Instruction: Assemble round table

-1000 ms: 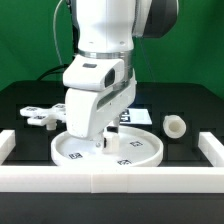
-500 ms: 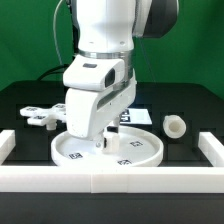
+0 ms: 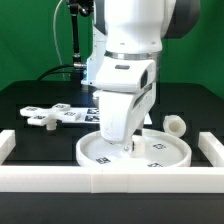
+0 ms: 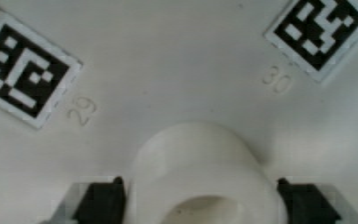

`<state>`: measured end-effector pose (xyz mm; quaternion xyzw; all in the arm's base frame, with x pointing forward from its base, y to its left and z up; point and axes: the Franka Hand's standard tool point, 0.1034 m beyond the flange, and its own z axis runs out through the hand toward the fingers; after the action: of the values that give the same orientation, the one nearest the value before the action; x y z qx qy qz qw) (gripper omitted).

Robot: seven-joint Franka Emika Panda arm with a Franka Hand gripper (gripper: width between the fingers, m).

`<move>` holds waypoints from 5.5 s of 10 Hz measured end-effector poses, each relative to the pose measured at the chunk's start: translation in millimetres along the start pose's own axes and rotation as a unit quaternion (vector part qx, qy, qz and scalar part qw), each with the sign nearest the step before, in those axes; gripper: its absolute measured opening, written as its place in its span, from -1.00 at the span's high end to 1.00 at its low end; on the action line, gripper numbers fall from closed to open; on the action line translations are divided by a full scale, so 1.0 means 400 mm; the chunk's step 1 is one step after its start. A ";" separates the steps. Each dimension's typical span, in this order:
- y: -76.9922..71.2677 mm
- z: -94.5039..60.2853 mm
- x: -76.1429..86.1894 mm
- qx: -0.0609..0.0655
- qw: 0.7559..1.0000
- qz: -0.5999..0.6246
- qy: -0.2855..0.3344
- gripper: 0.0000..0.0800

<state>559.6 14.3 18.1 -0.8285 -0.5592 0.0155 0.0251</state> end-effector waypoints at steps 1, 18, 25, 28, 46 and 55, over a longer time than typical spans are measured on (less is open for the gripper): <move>-0.001 0.000 0.018 -0.001 1.000 -0.004 0.000 -0.02; -0.149 -0.113 0.091 -0.019 0.982 0.189 0.003 -0.62; -0.176 -0.103 0.099 -0.008 0.915 0.404 0.005 -0.62; -0.235 -0.085 0.157 -0.002 0.876 0.482 -0.002 -0.62; -0.309 -0.001 0.155 0.203 0.786 0.439 -0.386 -0.62; -0.328 0.040 0.163 0.197 0.793 0.434 -0.378 -0.01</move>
Offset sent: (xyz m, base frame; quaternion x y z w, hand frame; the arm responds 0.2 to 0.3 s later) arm 0.0089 0.0153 -0.0027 0.0000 -0.0006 0.0004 1.0000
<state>461.7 124.0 9.8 -0.8893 -0.0900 0.4470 -0.0350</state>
